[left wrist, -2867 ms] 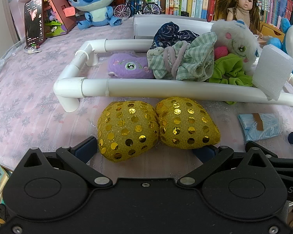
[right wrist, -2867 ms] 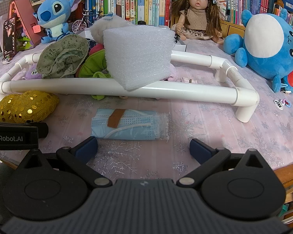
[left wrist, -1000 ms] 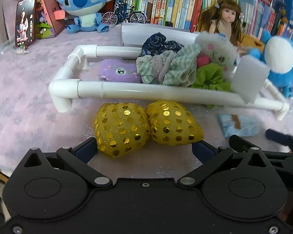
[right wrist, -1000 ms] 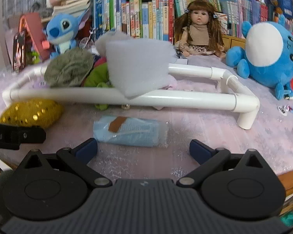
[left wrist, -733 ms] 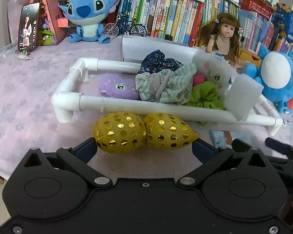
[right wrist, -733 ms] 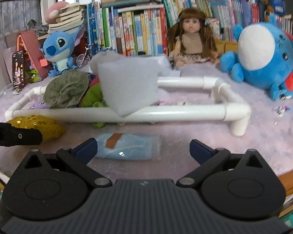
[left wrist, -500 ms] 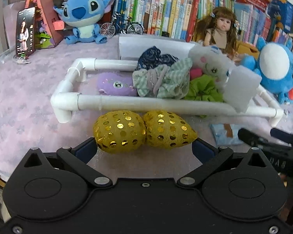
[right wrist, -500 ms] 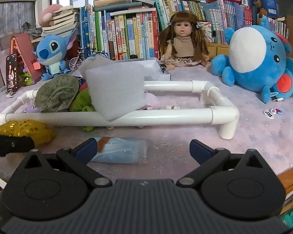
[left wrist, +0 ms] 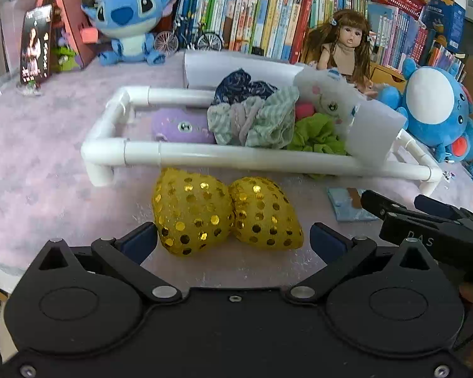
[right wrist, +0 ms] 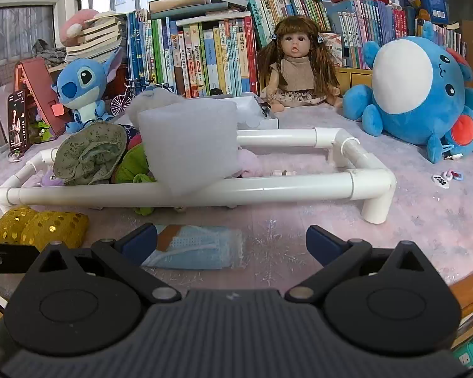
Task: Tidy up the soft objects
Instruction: 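Move the left tool to the gold sequin pillow while the right tool approaches the blue mask pack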
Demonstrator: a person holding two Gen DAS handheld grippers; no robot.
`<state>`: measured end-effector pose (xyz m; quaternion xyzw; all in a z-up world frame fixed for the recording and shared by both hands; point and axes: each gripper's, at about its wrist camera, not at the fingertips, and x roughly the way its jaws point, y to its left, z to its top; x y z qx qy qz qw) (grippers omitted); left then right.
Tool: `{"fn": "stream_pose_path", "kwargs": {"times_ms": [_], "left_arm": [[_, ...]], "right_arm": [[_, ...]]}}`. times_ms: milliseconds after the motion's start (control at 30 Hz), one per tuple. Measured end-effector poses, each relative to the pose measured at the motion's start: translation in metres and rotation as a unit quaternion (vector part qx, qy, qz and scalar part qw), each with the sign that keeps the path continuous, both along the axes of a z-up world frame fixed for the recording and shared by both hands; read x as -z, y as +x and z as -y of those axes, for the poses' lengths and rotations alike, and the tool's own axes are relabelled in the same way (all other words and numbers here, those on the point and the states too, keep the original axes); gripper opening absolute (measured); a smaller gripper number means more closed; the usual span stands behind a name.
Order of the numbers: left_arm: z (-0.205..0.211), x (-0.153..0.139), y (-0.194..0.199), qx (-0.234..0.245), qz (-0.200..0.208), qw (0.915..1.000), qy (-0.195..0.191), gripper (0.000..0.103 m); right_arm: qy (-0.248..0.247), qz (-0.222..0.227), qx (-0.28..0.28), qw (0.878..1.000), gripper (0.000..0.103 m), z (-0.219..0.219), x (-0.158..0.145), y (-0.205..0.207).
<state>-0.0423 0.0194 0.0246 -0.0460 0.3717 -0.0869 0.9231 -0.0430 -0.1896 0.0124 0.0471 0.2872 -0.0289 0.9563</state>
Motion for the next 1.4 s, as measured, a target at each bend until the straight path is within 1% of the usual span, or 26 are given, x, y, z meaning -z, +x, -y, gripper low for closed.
{"fn": "stream_pose_path", "kwargs": {"times_ms": [133, 267, 600, 700, 833, 967, 1067, 1100, 1167, 1200, 1267, 1300, 1367, 1400], "left_arm": [[0.005, 0.001, 0.0, -0.014, 0.018, 0.9996, 0.016, 0.103], [0.01, 0.006, 0.007, -0.025, 0.027, 0.9986, 0.037, 0.103], [0.016, 0.016, 0.014, -0.028, 0.038, 0.9978, 0.046, 0.103], [0.016, 0.018, 0.017, -0.033, 0.036, 0.9975, 0.051, 0.103], [0.019, 0.021, 0.021, -0.038, 0.033, 0.9971, 0.057, 0.103], [0.024, 0.024, 0.024, -0.034, 0.036, 0.996, 0.075, 0.103], [0.025, 0.023, 0.023, -0.032, 0.04, 0.9961, 0.072, 0.103], [0.024, 0.023, 0.023, -0.031, 0.041, 0.9962, 0.07, 0.101], [0.022, 0.022, 0.022, -0.022, 0.044, 0.9966, 0.066, 0.091], [0.021, 0.021, 0.021, -0.021, 0.046, 0.9966, 0.065, 0.089], [0.019, 0.019, 0.019, -0.018, 0.048, 0.9967, 0.063, 0.08], [0.019, 0.018, 0.018, -0.017, 0.049, 0.9967, 0.063, 0.078], [0.018, 0.016, 0.016, -0.015, 0.052, 0.9964, 0.066, 0.07], [0.017, 0.015, 0.015, -0.014, 0.055, 0.9962, 0.067, 0.069]], "right_arm": [[-0.007, 0.001, 0.001, 1.0, 0.103, 0.0, -0.001, -0.001], [-0.016, 0.003, 0.001, 1.0, 0.103, 0.0, -0.003, -0.003], [-0.02, 0.003, 0.009, 1.0, 0.103, 0.004, -0.003, -0.004], [-0.019, 0.002, 0.01, 1.0, 0.103, 0.004, -0.002, -0.004], [-0.022, -0.001, 0.004, 1.0, 0.103, 0.002, 0.0, -0.003], [-0.028, -0.003, -0.003, 1.0, 0.103, -0.002, 0.001, -0.002], [-0.028, -0.007, -0.006, 1.0, 0.103, -0.004, 0.002, -0.002], [-0.026, -0.008, -0.007, 1.0, 0.103, -0.004, 0.002, -0.003], [-0.024, -0.009, -0.009, 1.0, 0.103, -0.004, 0.002, -0.003], [-0.024, -0.009, -0.011, 1.0, 0.103, -0.005, 0.002, -0.003], [-0.024, -0.011, -0.018, 0.999, 0.103, -0.007, 0.002, -0.001], [-0.025, -0.01, -0.024, 0.999, 0.103, -0.009, 0.002, -0.001], [-0.033, -0.007, -0.031, 0.999, 0.103, -0.015, 0.002, 0.0], [-0.04, -0.006, -0.036, 0.999, 0.103, -0.018, 0.003, 0.001]]}}
